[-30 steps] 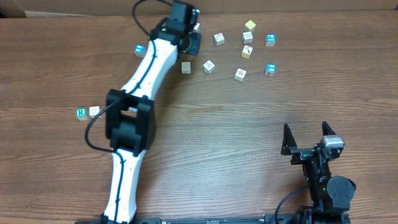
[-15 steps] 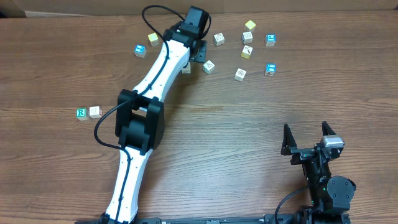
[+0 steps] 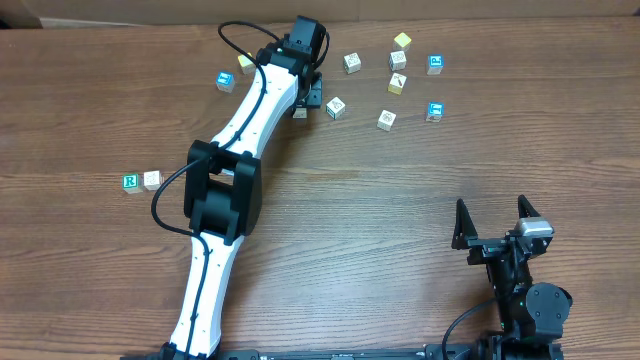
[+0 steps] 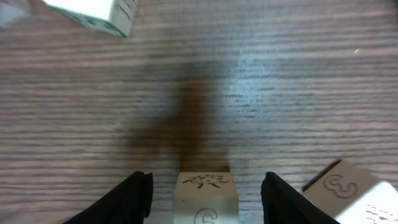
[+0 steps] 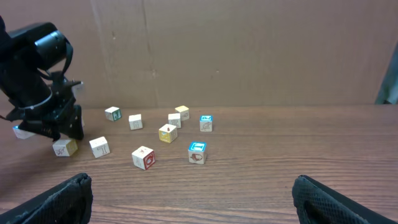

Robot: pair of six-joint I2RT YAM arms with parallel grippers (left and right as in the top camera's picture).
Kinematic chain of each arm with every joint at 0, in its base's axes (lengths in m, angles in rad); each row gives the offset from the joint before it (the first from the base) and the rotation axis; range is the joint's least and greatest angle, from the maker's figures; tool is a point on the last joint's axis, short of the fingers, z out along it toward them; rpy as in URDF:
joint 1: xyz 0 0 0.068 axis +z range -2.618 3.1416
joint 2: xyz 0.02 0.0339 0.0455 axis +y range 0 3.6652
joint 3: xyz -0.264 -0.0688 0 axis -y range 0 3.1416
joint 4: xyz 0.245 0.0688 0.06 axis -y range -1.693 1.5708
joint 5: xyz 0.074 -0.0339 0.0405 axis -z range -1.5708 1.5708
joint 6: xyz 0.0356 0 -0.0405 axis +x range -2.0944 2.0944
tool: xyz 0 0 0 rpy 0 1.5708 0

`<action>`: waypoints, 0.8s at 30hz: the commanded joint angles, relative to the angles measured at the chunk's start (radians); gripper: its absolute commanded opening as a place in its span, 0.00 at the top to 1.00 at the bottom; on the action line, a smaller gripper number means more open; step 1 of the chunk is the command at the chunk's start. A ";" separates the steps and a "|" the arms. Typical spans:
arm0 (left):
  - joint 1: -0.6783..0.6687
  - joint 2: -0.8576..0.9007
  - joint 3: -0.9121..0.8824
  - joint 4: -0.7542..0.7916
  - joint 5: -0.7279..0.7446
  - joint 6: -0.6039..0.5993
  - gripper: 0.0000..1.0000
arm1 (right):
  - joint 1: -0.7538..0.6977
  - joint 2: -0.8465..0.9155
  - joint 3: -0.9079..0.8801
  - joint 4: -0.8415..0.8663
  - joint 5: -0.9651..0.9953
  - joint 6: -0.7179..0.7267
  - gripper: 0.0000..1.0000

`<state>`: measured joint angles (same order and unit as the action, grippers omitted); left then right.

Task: Form a horizontal line
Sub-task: 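Reach the left gripper to the '6' block and grasp it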

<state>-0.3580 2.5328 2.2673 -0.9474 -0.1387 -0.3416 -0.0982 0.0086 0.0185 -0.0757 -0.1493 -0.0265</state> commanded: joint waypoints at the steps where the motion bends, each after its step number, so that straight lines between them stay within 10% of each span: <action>1: -0.002 0.023 0.025 0.002 0.032 -0.023 0.47 | -0.002 -0.006 -0.010 0.004 -0.001 -0.005 0.00; 24: -0.002 0.031 0.005 -0.031 0.035 -0.023 0.57 | -0.002 -0.006 -0.010 0.004 -0.001 -0.005 0.00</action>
<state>-0.3580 2.5404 2.2673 -0.9733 -0.1089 -0.3458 -0.0982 0.0086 0.0185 -0.0753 -0.1497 -0.0265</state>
